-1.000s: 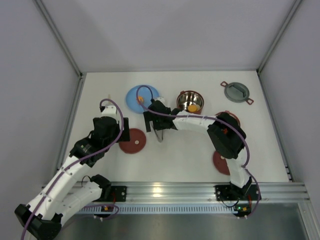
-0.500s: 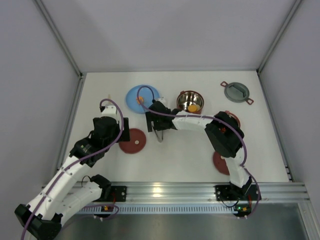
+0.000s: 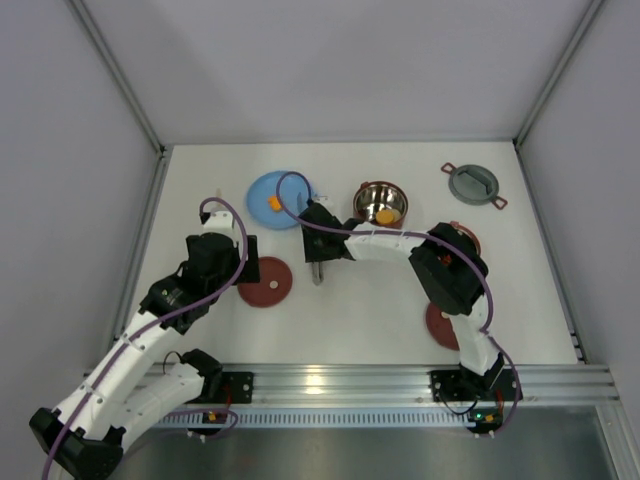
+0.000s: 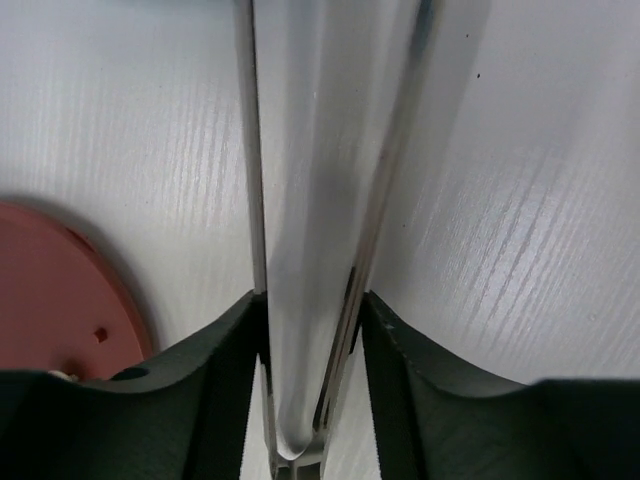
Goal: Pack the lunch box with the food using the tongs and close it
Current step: Pick up the clamp at the center of the board.
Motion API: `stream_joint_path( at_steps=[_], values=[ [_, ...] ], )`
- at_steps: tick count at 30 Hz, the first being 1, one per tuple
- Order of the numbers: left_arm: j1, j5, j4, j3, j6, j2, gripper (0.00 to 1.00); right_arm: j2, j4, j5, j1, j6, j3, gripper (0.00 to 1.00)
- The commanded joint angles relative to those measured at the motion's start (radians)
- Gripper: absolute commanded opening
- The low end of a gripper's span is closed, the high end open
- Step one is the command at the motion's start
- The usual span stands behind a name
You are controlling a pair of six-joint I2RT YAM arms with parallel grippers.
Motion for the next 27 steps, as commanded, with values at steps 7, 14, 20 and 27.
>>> stream_joint_path(
  at_steps=[7, 14, 20, 27],
  values=[
    [-0.005, -0.013, 0.012, 0.006, 0.008, 0.007, 0.99, -0.109, -0.007, 0.076, -0.008, -0.019, -0.036, 0.37],
    [-0.005, -0.011, 0.013, 0.006, 0.008, 0.007, 0.99, -0.187, -0.053, 0.113, -0.005, -0.05, -0.024, 0.37],
    [-0.005, -0.013, 0.012, 0.006, 0.006, 0.005, 0.99, -0.216, -0.11, 0.133, 0.015, -0.089, 0.035, 0.36],
    [-0.005, -0.014, 0.012, 0.006, 0.006, 0.005, 0.99, -0.236, -0.155, 0.173, 0.038, -0.111, 0.084, 0.36]
  ],
)
